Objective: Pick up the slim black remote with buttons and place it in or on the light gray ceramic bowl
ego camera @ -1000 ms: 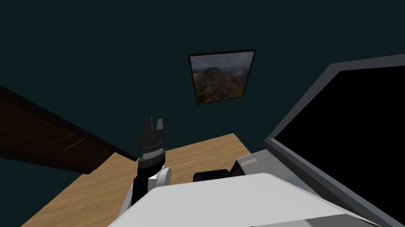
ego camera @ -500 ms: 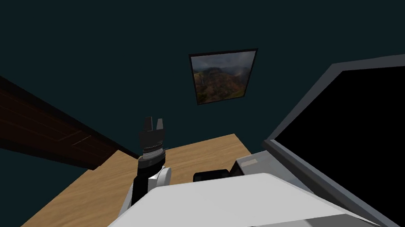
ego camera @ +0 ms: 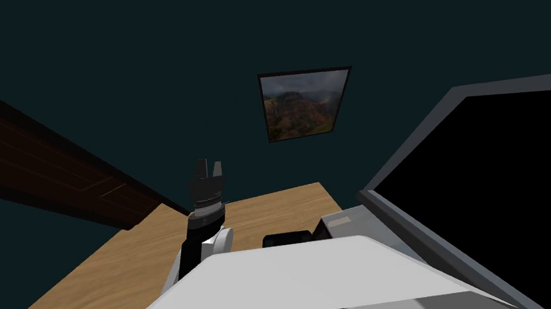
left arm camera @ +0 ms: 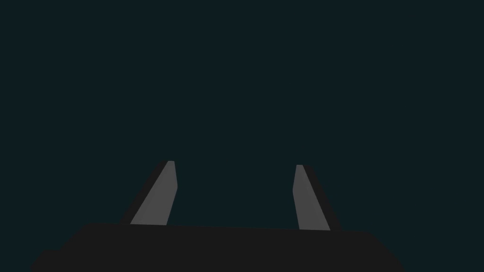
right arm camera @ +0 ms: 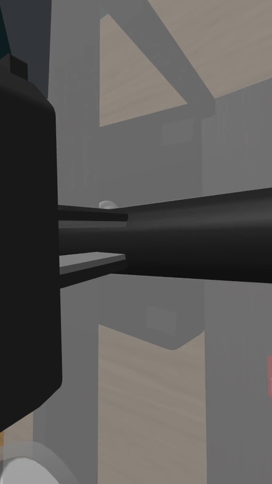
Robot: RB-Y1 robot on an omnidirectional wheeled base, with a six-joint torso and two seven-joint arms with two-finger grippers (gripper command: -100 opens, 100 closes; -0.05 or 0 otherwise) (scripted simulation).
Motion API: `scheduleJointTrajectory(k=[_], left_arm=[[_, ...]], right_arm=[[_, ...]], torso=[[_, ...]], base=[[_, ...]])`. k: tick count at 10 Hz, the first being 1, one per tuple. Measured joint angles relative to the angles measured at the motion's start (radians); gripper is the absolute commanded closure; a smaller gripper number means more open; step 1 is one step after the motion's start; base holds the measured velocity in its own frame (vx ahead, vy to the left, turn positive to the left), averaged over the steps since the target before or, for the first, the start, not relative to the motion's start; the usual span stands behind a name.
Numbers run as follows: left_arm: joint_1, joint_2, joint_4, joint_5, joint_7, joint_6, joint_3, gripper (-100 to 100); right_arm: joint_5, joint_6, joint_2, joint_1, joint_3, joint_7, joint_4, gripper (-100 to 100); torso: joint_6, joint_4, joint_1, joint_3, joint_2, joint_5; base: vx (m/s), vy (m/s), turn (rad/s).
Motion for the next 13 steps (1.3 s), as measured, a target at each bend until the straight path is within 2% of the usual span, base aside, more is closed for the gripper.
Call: scheduleJointTrajectory(k=[1, 2, 4, 5, 6, 7, 9, 13], left_arm=[[0.0, 0.0, 0.0, 0.0, 0.0, 0.0, 0.0, 0], [0.0, 0.0, 0.0, 0.0, 0.0, 0.0, 0.0, 0], [0.0, 0.0, 0.0, 0.0, 0.0, 0.0, 0.0, 0], [0.0, 0.0, 0.0, 0.0, 0.0, 0.0, 0.0, 0], [0.0, 0.0, 0.0, 0.0, 0.0, 0.0, 0.0, 0], [0.0, 0.0, 0.0, 0.0, 0.0, 0.0, 0.0, 0], [0.0, 0.0, 0.0, 0.0, 0.0, 0.0, 0.0, 0], [0.0, 0.0, 0.0, 0.0, 0.0, 0.0, 0.0, 0]], right_arm=[[0.0, 0.0, 0.0, 0.0, 0.0, 0.0, 0.0, 0], [0.0, 0.0, 0.0, 0.0, 0.0, 0.0, 0.0, 100], [-0.005, -0.029, -0.025, 0.019, -0.021, -0.008, -0.034, 100], [-0.005, -0.033, -0.027, 0.02, -0.023, -0.007, -0.035, 0], [-0.005, -0.032, -0.026, 0.02, -0.023, -0.007, -0.035, 100], [-0.02, -0.044, -0.052, 0.032, -0.039, 0.005, -0.038, 100], [-0.006, -0.076, -0.096, 0.053, -0.064, -0.019, -0.078, 100], [-0.005, -0.143, -0.146, 0.091, -0.099, -0.04, -0.151, 100]], torso=[[0.0, 0.0, 0.0, 0.0, 0.0, 0.0], [0.0, 0.0, 0.0, 0.0, 0.0, 0.0], [0.001, 0.0, 0.002, 0.0, -0.001, 0.001], [0.001, 0.0, 0.001, 0.0, 0.0, 0.0], [0.001, 0.0, 0.0, 0.0, 0.0, 0.0], [0.0, 0.0, 0.003, 0.001, 0.001, 0.002], [0.0, 0.001, 0.005, 0.002, 0.004, 0.002], [0.0, 0.001, 0.006, 0.003, 0.006, 0.002]], base=[[0.0, 0.0, 0.0], [0.014, 0.018, -0.103], [0.009, 0.023, -0.056], [0.0, 0.0, 0.0], [-0.024, 0.053, 0.068], [-0.047, 0.07, 0.062], [-0.074, 0.071, 0.063], [-0.073, 0.067, 0.04]])
